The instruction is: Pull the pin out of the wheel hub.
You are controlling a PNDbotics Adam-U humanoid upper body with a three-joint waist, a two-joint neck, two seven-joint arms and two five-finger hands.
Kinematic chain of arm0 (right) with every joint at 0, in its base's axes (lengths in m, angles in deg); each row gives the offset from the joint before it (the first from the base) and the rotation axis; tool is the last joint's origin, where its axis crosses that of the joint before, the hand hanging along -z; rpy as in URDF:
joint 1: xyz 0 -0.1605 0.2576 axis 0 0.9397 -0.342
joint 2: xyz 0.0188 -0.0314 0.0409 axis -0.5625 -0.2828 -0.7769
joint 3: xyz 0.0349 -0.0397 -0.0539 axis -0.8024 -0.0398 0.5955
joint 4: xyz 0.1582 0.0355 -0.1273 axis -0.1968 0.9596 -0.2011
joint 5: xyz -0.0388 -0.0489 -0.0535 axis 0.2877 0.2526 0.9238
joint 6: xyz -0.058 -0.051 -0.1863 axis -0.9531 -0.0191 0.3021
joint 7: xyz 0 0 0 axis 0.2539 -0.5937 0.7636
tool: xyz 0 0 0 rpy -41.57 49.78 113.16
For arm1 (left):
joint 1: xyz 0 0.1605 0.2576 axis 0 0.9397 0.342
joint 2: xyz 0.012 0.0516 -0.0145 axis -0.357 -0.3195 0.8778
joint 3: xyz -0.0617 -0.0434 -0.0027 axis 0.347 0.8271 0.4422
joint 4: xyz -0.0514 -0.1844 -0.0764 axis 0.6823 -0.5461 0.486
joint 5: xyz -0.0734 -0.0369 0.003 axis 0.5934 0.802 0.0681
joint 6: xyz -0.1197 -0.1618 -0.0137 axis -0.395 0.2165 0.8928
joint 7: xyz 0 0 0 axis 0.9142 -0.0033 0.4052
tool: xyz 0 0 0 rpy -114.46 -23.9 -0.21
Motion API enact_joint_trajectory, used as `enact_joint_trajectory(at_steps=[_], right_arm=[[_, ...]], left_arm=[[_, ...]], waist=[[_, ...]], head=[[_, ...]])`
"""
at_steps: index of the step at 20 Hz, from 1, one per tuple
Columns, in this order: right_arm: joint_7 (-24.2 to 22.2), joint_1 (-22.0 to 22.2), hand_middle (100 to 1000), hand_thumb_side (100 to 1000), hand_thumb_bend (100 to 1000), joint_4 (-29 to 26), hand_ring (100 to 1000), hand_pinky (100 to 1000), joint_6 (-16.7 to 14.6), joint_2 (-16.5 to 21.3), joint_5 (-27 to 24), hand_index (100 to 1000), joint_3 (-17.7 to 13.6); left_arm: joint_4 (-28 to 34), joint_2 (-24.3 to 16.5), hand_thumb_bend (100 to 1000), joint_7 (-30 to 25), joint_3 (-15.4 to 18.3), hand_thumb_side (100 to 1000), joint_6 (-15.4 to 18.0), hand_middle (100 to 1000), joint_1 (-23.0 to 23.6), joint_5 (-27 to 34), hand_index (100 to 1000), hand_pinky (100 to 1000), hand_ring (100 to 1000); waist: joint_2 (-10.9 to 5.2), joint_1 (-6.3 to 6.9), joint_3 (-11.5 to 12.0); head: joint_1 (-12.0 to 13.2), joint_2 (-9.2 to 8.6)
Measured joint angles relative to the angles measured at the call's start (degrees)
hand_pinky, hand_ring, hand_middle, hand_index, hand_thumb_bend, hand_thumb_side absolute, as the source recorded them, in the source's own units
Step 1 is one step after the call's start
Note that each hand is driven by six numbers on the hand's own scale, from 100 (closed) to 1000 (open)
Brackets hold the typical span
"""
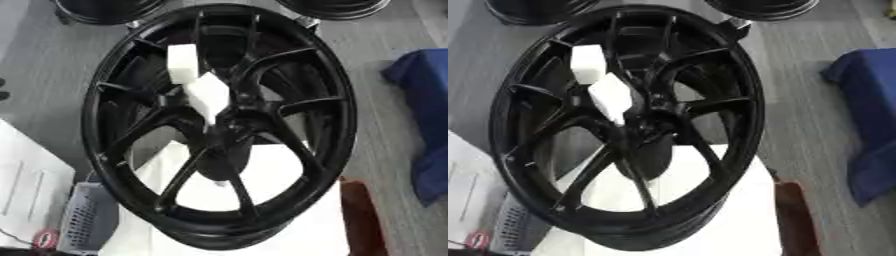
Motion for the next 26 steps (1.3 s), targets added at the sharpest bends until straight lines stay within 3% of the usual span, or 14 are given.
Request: enact_joint_trajectory(at_steps=[1,2,3,14,15,16,18,21,26], right_arm=[[-0.1,1.7,749,241,100,0.2,881,975,-0.2,-1.2,1.0,876,-0.7],[-0.4,3.3,749,337,100,0.2,881,975,-0.3,-2.2,1.9,876,-1.4],[-0.6,4.9,767,222,100,0.1,891,983,-0.4,-3.1,2.9,884,-2.2],[0.5,21.9,761,203,100,-10.2,883,990,-0.8,-10.0,11.3,881,-7.3],[0.8,22.8,754,312,100,-11.3,878,990,-0.8,-10.3,11.3,878,-7.6],[1.1,23.3,736,512,100,-12.2,871,987,-0.6,-10.6,11.2,865,-7.7],[1.8,23.7,710,617,100,-13.8,862,985,-0.2,-11.1,10.7,851,-8.0],[3.4,23.7,648,654,100,-16.1,836,983,0.3,-11.6,9.1,814,-8.0],[6.2,21.6,630,689,100,-20.0,832,989,1.1,-12.0,4.7,795,-6.1]], left_arm=[[0.0,0.1,100,0.0,0.0,795,0.0,570,-0.3,0.0,721,641,652],[0.0,0.1,100,0.0,-0.1,819,0.0,570,-0.5,0.0,721,641,652],[0.1,0.1,100,-0.1,-0.2,824,0.1,571,-0.8,0.0,721,640,653],[0.1,0.2,100,-2.0,-2.1,825,-0.3,572,-2.0,0.4,720,642,654],[0.1,0.2,100,-2.2,-2.1,826,-0.3,572,-2.1,0.5,720,642,654],[0.1,0.2,100,-2.3,-2.2,826,-0.3,572,-2.2,0.5,720,642,654],[0.1,0.2,100,-2.3,-2.2,826,-0.3,573,-2.3,0.5,720,642,654],[0.1,0.3,100,-2.4,-2.2,823,-0.3,573,-2.5,0.6,719,642,654],[0.4,0.3,100,-2.8,-2.8,817,-0.4,573,-3.8,0.9,720,642,654]], waist=[[0.01,0.21,0.1],[0.01,0.26,0.2],[0.08,0.26,0.3],[-0.07,-0.28,2.4],[-0.10,-0.39,2.4],[-0.11,-0.48,2.5],[-0.11,-0.60,2.5],[-0.12,-0.65,2.8],[-0.14,-0.54,3.2]], head=[[0.0,-0.02],[-0.1,-0.03],[-0.1,-0.03],[-2.3,-0.45],[-2.4,-0.45],[-2.5,-0.45],[-2.5,-0.45],[-2.6,-0.45],[-2.9,-0.45]])
